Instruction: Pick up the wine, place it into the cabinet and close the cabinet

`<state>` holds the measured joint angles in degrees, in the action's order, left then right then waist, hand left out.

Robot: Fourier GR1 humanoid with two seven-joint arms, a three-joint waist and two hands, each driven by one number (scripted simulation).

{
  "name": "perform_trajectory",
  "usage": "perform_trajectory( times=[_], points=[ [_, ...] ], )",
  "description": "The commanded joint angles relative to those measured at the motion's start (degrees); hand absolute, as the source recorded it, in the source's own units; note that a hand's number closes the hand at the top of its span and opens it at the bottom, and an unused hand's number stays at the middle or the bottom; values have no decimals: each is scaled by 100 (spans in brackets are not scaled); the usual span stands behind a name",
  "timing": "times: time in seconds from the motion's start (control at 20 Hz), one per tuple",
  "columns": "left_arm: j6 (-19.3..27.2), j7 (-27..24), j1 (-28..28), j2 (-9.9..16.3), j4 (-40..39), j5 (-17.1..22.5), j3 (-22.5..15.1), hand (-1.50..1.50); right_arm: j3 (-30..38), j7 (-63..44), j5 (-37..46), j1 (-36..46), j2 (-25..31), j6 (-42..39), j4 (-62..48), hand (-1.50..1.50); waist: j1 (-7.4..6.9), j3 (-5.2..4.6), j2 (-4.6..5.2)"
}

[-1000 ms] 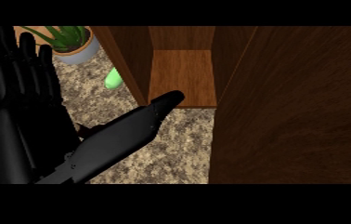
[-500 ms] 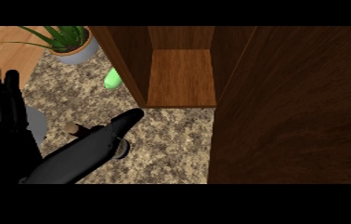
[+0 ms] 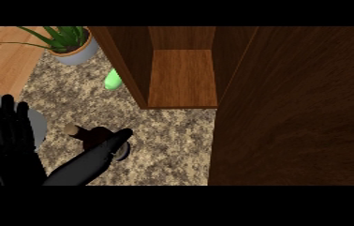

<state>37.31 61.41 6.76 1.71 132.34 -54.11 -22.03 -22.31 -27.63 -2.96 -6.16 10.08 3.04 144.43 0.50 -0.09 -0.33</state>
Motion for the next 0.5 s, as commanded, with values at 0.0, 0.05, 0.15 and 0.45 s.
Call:
perform_trajectory(
  times=[0.0, 0.05, 0.15, 0.45],
  points=[
    [79, 9, -308, 95, 108, 653, 284, -150, 37, -379, -255, -475, 193, -48, 1373, -150, 39, 4, 11],
    [200, -201, -683, 43, 52, 606, -157, -150, -186, -361, 23, -310, 80, 54, 1226, -150, 12, 0, 5],
    [552, -796, -963, 418, -123, 1458, 145, -150, -187, -388, 102, -199, 71, 107, 1082, -150, 10, -10, 20],
    [906, -1579, -1465, 388, -561, 1918, -106, -150, -172, -708, 61, -312, 146, 245, 1583, -150, 48, -10, -8]
  ],
)
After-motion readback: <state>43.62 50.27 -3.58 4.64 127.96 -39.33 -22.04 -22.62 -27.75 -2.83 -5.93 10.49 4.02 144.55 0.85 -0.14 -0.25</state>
